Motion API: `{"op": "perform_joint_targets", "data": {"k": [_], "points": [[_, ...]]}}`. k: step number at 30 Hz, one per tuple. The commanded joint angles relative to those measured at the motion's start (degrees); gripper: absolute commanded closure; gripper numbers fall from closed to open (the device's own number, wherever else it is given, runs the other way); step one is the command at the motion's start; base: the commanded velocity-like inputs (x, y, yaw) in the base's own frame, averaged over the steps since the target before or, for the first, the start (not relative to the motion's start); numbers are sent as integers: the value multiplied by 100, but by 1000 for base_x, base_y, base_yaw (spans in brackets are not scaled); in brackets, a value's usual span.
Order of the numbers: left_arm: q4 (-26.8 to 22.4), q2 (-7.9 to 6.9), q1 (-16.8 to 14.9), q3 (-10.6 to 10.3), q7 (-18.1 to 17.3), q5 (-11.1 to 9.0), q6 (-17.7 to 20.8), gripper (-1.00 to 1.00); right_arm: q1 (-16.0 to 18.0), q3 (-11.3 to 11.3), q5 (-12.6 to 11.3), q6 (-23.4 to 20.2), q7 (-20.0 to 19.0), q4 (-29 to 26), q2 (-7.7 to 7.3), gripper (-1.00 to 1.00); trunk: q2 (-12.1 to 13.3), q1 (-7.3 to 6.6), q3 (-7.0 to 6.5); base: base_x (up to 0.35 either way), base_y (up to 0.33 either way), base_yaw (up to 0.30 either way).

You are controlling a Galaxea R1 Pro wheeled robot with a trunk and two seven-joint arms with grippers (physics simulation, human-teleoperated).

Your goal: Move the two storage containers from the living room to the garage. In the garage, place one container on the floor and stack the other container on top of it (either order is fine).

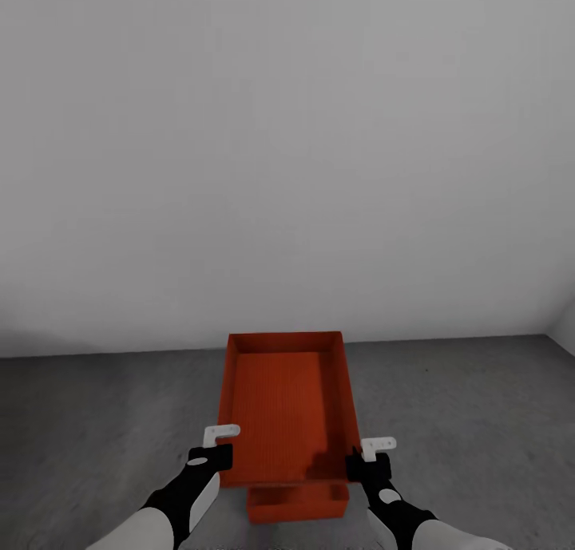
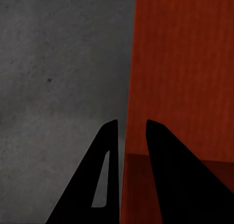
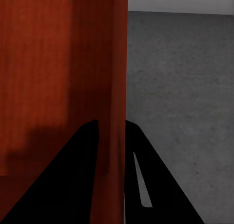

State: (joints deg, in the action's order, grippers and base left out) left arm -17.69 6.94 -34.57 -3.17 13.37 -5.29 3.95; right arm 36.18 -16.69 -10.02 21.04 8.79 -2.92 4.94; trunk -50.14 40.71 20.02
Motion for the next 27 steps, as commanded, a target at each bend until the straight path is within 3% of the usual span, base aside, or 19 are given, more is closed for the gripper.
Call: {"op": "perform_joint_targets", "data": {"k": [1, 27], "points": [[-29, -4, -6, 63, 60, 2, 35, 100, 3, 140, -197, 49, 91, 19, -2, 100, -6, 0, 16, 0, 0, 0], [-29, -4, -6, 54, 60, 2, 35, 100, 3, 140, -195, 49, 91, 19, -2, 100, -6, 0, 253, 104, 0, 0]]}}
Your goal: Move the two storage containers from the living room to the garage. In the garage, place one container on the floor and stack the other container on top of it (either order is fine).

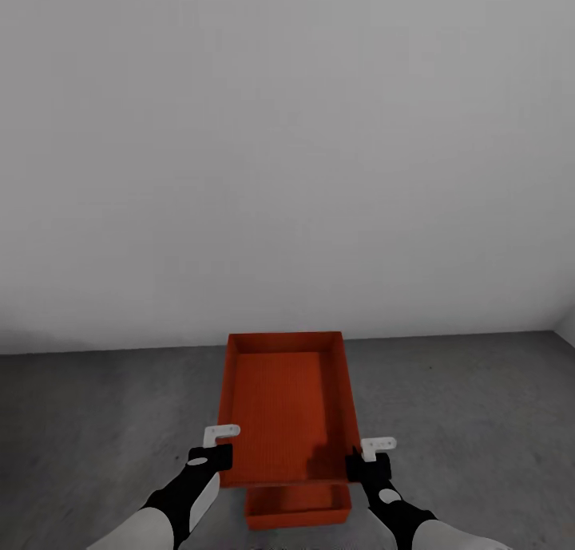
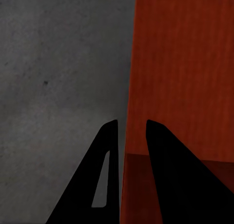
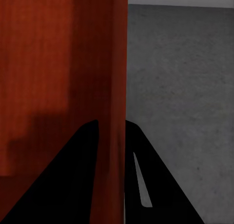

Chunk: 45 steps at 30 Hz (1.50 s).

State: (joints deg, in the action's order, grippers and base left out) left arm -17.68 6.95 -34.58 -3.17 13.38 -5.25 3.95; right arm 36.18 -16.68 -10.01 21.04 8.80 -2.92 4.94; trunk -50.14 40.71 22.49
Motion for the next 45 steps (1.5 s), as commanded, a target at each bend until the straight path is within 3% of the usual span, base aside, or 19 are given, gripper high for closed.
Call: {"op": "perform_joint_targets", "data": {"k": [1, 45], "points": [[-31, -5, -5, 55, 60, -2, 35, 100, 3, 139, -197, 50, 89, 19, -2, 100, -5, 0, 16, 8, 0, 0], [-33, -5, -5, 54, 60, -2, 35, 100, 3, 139, -194, 50, 91, 19, 7, 100, -5, 0, 416, 0, 0, 0]]}}
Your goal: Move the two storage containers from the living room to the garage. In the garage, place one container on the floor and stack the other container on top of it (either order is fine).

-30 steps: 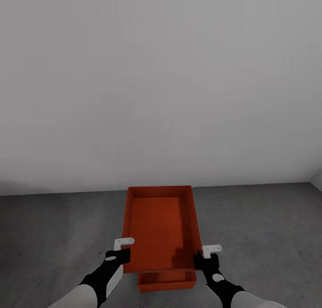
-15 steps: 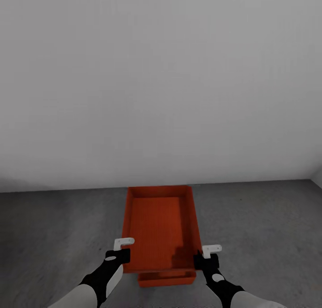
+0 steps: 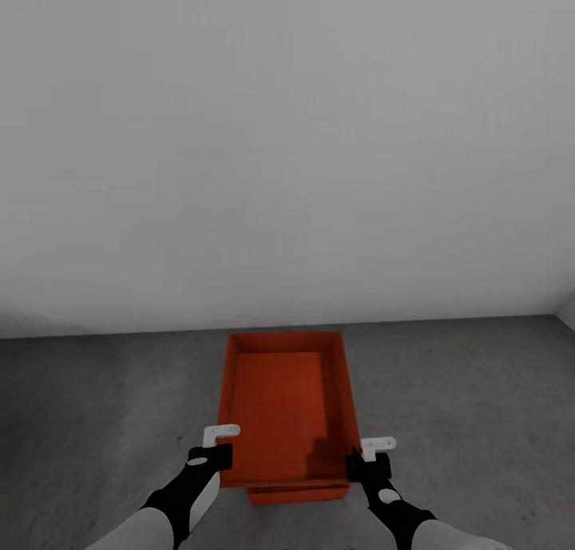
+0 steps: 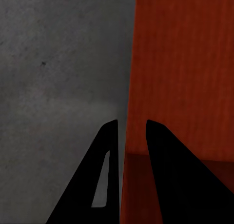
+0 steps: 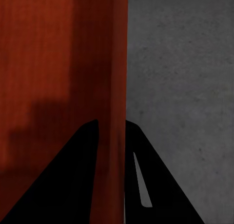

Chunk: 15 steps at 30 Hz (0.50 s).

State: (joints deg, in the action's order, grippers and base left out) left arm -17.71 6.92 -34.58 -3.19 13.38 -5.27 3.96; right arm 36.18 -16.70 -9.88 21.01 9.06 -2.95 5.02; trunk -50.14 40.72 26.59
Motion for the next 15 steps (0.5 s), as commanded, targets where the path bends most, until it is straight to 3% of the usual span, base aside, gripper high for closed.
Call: {"op": "perform_joint_targets", "data": {"k": [1, 15], "points": [[-30, -3, -4, 56, 59, 0, 34, 100, 3, 141, -208, 52, 64, 22, -1, 100, -5, 0, 15, 0, 0, 0], [-25, -1, -4, 55, 59, 0, 35, 100, 3, 141, -208, 52, 64, 22, -1, 100, -5, 0, 142, 0, 0, 0]]}}
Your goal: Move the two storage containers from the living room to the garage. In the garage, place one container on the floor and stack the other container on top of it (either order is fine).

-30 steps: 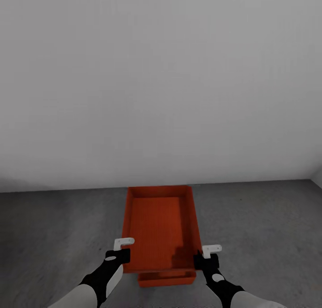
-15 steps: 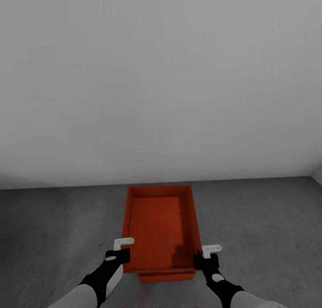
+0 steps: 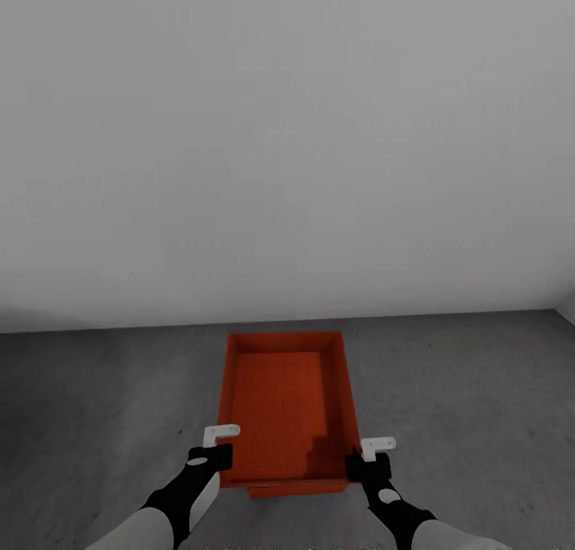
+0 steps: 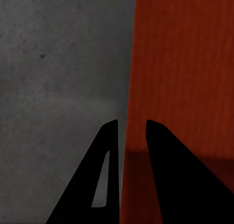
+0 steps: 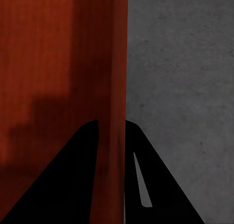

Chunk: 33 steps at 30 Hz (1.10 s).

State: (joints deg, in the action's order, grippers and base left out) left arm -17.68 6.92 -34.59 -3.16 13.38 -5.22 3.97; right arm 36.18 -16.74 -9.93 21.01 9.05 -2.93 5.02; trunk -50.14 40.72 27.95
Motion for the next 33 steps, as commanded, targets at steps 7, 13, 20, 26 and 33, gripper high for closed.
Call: {"op": "perform_joint_targets", "data": {"k": [7, 13, 20, 26, 33], "points": [[-28, 0, -4, 54, 60, -5, 34, 100, 3, 145, -203, 52, 65, 20, -1, 100, -5, 0, 69, 0, 0, 0], [-31, 2, -4, 54, 60, -5, 36, 100, 3, 145, -203, 52, 65, 20, -2, 100, -5, 0, 124, 0, 0, 0], [-26, 2, -4, 57, 60, -5, 37, 100, 3, 145, -203, 52, 65, 20, -5, 100, -5, 0, 188, 0, 0, 0], [-26, 2, -4, 52, 60, -5, 40, 100, 3, 145, -203, 52, 64, 20, -5, 100, -5, 0, 242, 0, 0, 0], [-26, -4, -4, 52, 60, -5, 41, 100, 3, 145, -203, 58, 67, 20, -5, 100, -5, 0, 281, 1, 0, 0]]}}
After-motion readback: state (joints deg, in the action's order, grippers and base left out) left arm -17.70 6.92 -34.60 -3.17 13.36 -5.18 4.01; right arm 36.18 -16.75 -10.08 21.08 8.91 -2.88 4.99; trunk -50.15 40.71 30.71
